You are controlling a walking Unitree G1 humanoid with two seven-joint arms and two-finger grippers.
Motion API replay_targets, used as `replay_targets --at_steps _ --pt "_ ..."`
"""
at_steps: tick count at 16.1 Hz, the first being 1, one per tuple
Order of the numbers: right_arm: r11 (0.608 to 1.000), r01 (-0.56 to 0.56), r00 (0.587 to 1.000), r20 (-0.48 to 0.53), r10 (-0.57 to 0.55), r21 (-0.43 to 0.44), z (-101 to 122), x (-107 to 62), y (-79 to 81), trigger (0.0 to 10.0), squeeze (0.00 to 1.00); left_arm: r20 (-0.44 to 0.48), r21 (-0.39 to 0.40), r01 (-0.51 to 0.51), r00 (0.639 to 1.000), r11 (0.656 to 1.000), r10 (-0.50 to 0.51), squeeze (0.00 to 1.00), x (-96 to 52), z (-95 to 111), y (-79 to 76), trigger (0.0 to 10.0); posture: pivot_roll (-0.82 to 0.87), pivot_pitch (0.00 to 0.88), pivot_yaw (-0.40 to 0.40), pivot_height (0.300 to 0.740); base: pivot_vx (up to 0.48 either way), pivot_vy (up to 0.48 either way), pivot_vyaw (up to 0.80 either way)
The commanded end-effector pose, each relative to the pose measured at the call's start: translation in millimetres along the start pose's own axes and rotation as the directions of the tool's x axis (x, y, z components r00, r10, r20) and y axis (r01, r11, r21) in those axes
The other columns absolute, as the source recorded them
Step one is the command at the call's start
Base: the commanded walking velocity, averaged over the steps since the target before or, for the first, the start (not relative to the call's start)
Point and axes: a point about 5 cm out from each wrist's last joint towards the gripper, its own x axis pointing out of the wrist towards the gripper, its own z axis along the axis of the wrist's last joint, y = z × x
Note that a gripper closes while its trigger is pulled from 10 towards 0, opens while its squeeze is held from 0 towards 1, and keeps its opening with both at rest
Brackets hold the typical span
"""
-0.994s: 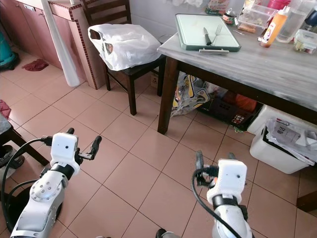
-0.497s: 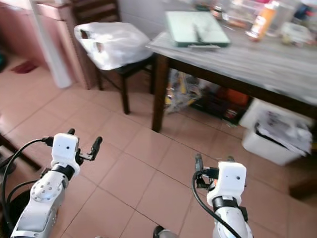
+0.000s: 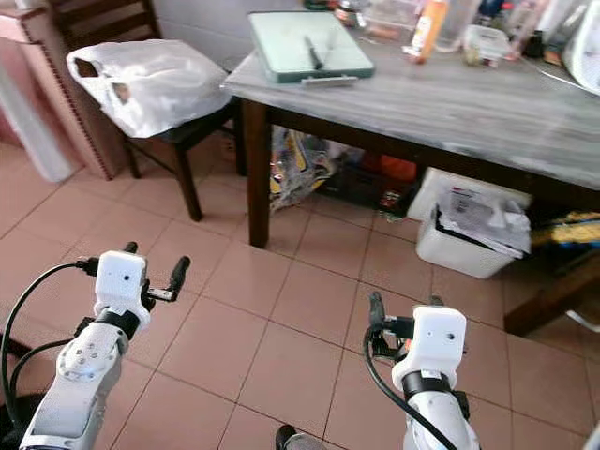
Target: Setting the table
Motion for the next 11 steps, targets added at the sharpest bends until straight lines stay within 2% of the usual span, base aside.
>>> replay_targets --at_steps 1,11 --pt "1.0 0.011 1.0 -0.003 -0.011 -0.015 1.2 -2.8 -5.3 10.0 0.0 -0.006 0.01 -0.004 1.0 1.0 0.004 0.0 0.7 -0.4 -0.1 10.0 0.08 0.14 -0.067 0.74 0.0 0.0 -0.77" --pt "1.0 0.007 1.0 0.003 -0.007 -0.025 3.5 -0.5 -6.6 10.0 0.0 -0.009 0.024 -0.026 1.0 0.999 0.026 0.0 1.2 -0.8 -0.5 10.0 0.08 0.143 -0.075 0.74 0.0 0.0 -0.72"
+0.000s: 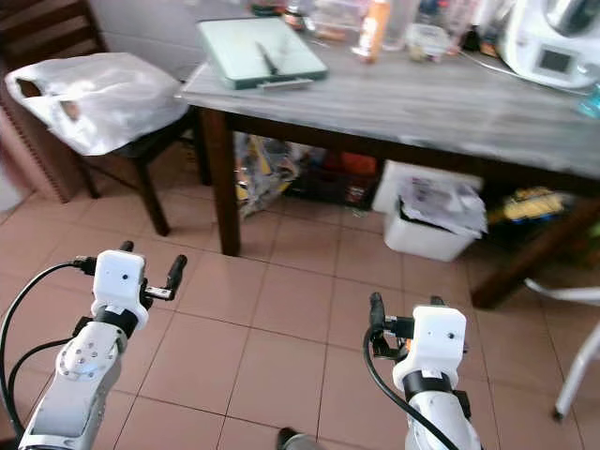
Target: Setting the table
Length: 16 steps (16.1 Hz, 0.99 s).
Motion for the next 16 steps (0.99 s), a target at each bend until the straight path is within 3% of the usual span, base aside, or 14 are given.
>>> replay_targets --at_steps 1,8,16 --pt "1.0 0.013 1.0 0.006 -0.013 -0.012 3.1 -1.5 -5.5 10.0 0.0 -0.011 0.009 0.0 1.0 1.0 0.0 0.0 0.4 -1.7 -2.6 10.0 0.08 0.143 -0.075 0.74 0.0 0.0 0.0" --pt "1.0 0.016 1.0 0.003 -0.015 -0.025 2.1 -4.3 -5.2 10.0 0.0 -0.013 0.021 0.005 1.0 1.0 -0.005 0.0 1.2 -1.3 -3.2 10.0 0.08 0.146 -0.072 0.74 0.0 0.0 0.0" --pt "0.999 0.02 1.0 -0.001 -0.02 -0.033 1.4 -5.2 -6.1 10.0 0.0 -0.022 0.02 0.016 1.0 1.0 -0.015 0.0 2.9 -3.4 -5.2 10.0 0.07 0.14 -0.072 0.74 0.0 -0.301 0.0"
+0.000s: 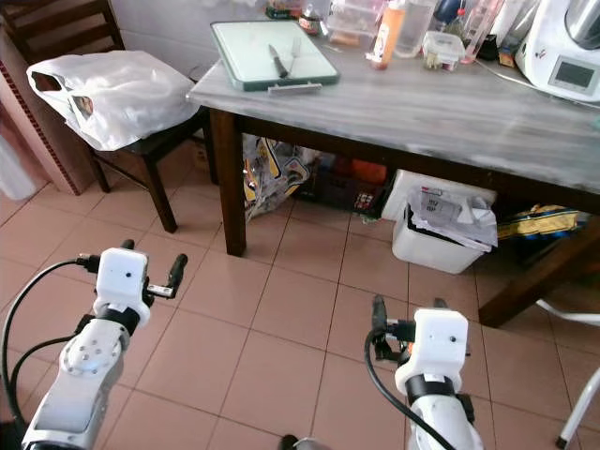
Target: Setting the table
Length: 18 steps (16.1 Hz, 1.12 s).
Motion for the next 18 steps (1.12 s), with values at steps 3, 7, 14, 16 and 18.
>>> replay_targets --at_steps 3,7,14,16,18 --pt "1.0 0.008 1.0 0.004 -0.008 -0.006 1.7 -1.2 -2.4 10.0 0.0 -0.022 0.008 0.01 1.0 1.0 -0.01 0.0 -1.9 -5.2 -0.1 10.0 0.07 0.139 -0.07 0.74 0.0 -0.328 0.0" --pt "1.0 0.009 1.0 0.004 -0.009 -0.004 1.9 -1.2 -2.1 10.0 0.0 -0.023 0.01 0.013 1.0 1.0 -0.012 0.0 -1.7 -5.6 -0.2 10.0 0.07 0.138 -0.069 0.74 0.0 -0.333 0.0" --pt "1.0 0.014 1.0 0.0 -0.014 0.01 2.5 -1.1 -2.6 10.0 0.0 -0.026 0.002 0.021 0.999 1.0 -0.02 0.0 -0.4 -6.3 -2.4 10.0 0.07 0.139 -0.068 0.74 0.0 -0.336 0.0" --pt "1.0 0.014 1.0 0.0 -0.014 0.013 2.6 -1.2 -2.4 10.0 0.0 -0.026 0.001 0.022 0.999 1.0 -0.022 0.0 -0.1 -6.5 -2.8 10.0 0.07 0.138 -0.067 0.74 0.0 -0.339 -0.49" --pt "1.0 0.016 1.0 0.0 -0.016 0.015 2.7 -1.5 -2.2 10.0 0.0 -0.025 0.0 0.025 0.999 1.0 -0.025 0.0 0.5 -6.6 -3.3 10.0 0.06 0.139 -0.067 0.74 0.0 -0.339 -0.52"
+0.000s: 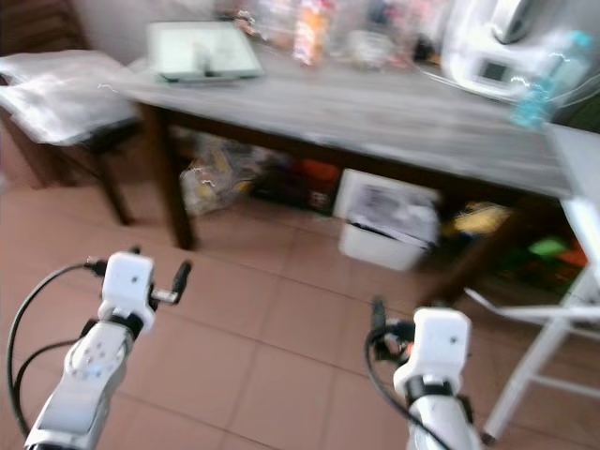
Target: Setting the table
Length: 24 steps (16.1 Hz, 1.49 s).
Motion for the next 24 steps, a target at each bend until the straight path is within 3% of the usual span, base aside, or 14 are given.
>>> replay_targets --at_steps 1,10,15,24 --pt "1.0 0.015 1.0 0.004 -0.015 -0.009 2 -0.3 -5.1 10.0 0.0 0.011 -0.002 0.02 1.0 1.0 -0.02 0.0 1.2 3 -4.1 10.0 0.06 0.139 -0.066 0.74 0.0 -0.341 -0.51" --pt "1.0 0.019 1.0 0.011 -0.019 -0.01 4 -3.2 -4.0 10.0 0.0 0.017 0.0 0.029 0.999 1.0 -0.029 0.0 1.9 5 -4.7 10.0 0.06 0.146 -0.061 0.74 0.0 -0.338 -0.05" --pt "0.997 0.037 0.996 0.082 -0.032 -0.062 20 -3.9 -6.1 10.0 0.0 0.098 -0.021 0.051 0.994 0.998 -0.048 0.0 5.6 30 -7.2 10.0 0.06 0.148 -0.058 0.74 0.0 -0.339 0.0" --pt "0.996 0.063 0.99 0.128 -0.055 -0.064 35 -3.7 -8.3 10.0 0.0 0.109 -0.032 0.07 0.992 0.997 -0.066 0.0 7.7 38 -10.1 10.0 0.05 0.143 -0.057 0.74 0.0 -0.338 0.0"
